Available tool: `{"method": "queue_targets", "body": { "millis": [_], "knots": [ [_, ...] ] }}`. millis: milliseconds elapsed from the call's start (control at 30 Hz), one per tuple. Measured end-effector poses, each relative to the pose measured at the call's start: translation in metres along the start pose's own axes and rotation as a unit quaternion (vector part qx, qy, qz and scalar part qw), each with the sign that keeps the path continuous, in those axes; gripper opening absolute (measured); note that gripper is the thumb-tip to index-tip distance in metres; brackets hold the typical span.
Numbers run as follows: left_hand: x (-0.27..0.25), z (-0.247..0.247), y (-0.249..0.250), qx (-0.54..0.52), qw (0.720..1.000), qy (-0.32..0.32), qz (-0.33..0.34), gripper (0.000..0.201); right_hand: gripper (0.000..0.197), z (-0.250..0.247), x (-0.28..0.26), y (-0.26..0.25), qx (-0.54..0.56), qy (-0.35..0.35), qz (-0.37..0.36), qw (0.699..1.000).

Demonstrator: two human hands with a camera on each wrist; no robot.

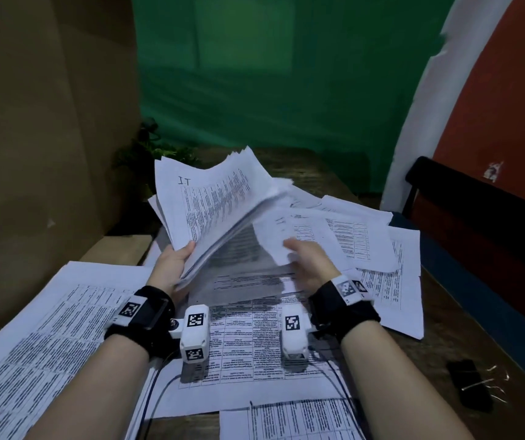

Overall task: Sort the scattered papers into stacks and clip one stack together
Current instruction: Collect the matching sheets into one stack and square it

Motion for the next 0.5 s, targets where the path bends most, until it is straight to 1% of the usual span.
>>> {"method": "queue_targets", "body": {
  "millis": [67, 100, 133, 167, 233, 333, 367, 433, 467, 500],
  "knots": [
    [0.006, -0.003, -0.002, -0.029, 1.0, 0.005, 0.006, 0.039, 0.012, -0.039, 0.004, -0.012, 0.011, 0.116, -0.05, 0.992],
    [0.002, 0.0, 0.001, -0.018, 1.0, 0.006, 0.007, 0.035, 0.013, -0.058, 0.005, -0.016, -0.006, 0.156, -0.071, 0.985],
    [-0.001, 0.003, 0.003, -0.01, 1.0, 0.005, 0.012, 0.033, 0.016, -0.072, 0.006, -0.018, -0.031, 0.169, -0.086, 0.981],
    [-0.002, 0.004, 0.003, 0.004, 1.0, -0.001, 0.013, 0.031, 0.021, -0.083, 0.006, -0.018, -0.046, 0.167, -0.097, 0.98],
    [-0.001, 0.005, -0.001, 0.013, 1.0, -0.006, 0.011, 0.027, 0.03, -0.096, 0.01, -0.013, -0.078, 0.154, -0.091, 0.981],
    [0.005, 0.001, -0.006, 0.01, 1.0, -0.006, 0.012, 0.034, 0.026, -0.106, 0.018, -0.006, -0.139, 0.154, -0.051, 0.977],
    [0.004, 0.001, -0.004, 0.011, 1.0, -0.005, 0.014, 0.036, 0.03, -0.11, 0.024, -0.003, -0.151, 0.16, -0.037, 0.975],
    [0.001, 0.002, -0.001, 0.016, 1.0, -0.009, 0.014, 0.036, 0.049, -0.121, 0.044, 0.009, -0.178, 0.185, -0.011, 0.966],
    [0.002, 0.002, -0.001, 0.019, 1.0, -0.009, 0.015, 0.036, 0.049, -0.123, 0.045, 0.012, -0.186, 0.195, 0.004, 0.963],
    [0.001, 0.003, -0.001, 0.021, 1.0, -0.01, 0.014, 0.036, 0.042, -0.122, 0.042, 0.011, -0.182, 0.197, 0.01, 0.963]
  ]
}}
Point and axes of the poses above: each hand's wrist, its own x-axis towards the middle knuckle, its own z-axis out of the palm, y = z × x, the point moved 4 cm from there along x, towards the middle knuckle, and after that the axes turned 2 degrees about -x, right-handed, at the moved point
